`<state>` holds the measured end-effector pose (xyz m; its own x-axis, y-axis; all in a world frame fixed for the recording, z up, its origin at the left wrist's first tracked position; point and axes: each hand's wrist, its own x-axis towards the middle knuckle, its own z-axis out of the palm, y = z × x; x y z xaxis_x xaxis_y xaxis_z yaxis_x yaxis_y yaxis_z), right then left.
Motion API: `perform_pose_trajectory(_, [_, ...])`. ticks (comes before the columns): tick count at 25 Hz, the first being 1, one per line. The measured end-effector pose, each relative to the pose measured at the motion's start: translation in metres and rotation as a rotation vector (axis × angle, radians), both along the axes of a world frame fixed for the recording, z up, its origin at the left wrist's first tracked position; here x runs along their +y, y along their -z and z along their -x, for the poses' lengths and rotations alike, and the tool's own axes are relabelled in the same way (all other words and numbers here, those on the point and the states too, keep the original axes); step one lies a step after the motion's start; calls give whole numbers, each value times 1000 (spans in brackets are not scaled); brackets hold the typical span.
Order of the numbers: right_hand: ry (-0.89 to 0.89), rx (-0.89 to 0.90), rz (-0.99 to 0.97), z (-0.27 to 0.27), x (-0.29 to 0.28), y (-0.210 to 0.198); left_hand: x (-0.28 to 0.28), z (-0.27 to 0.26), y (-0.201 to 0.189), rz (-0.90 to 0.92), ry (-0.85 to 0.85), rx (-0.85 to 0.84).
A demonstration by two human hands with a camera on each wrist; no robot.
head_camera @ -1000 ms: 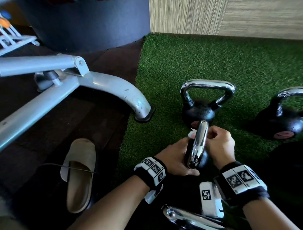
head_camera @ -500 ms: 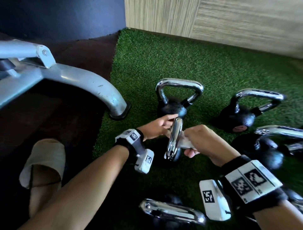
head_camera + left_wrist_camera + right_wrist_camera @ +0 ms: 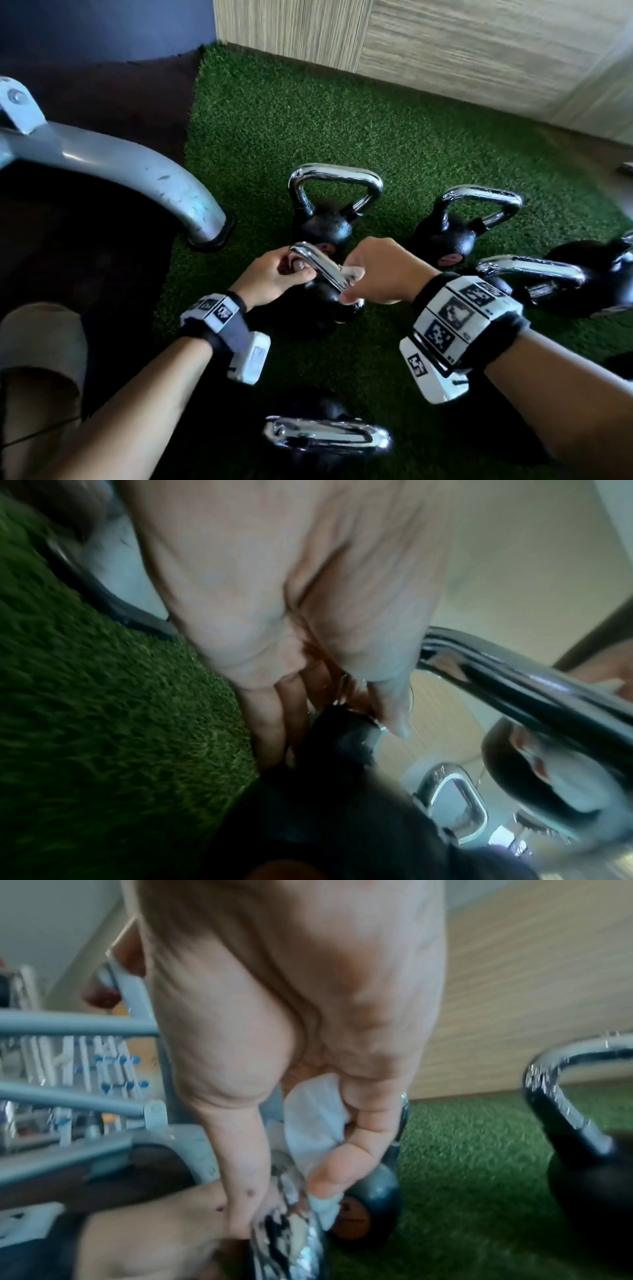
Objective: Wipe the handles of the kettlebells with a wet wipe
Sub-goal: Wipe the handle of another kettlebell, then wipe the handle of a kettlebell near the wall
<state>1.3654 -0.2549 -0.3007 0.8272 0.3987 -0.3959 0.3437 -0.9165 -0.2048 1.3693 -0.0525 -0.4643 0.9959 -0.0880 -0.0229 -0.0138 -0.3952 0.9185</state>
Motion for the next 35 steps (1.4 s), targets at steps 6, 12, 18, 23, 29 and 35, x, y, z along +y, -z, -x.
perform_pose_trajectory(6, [-249,-88,82,-6,-17,-10,-16,56,2,40,-242,-141])
perform_pose_trajectory(12, [-316,-66,109,-8,-15,-9,-14,64,2,54,-211,-116])
perform_pose_trajectory(18, [-438,48,201,-20,-17,-21,17,68,-13,32,120,63])
perform_pose_trajectory(23, [-477,51,270,-51,-16,-56,56,43,-29,-59,72,92])
perform_pose_trajectory(29, [30,-286,-418,-120,-18,-61,75,-7,-85,-301,122,190])
perform_pose_trajectory(35, [408,-368,-773,-140,-12,-22,58,-74,-98,-355,99,373])
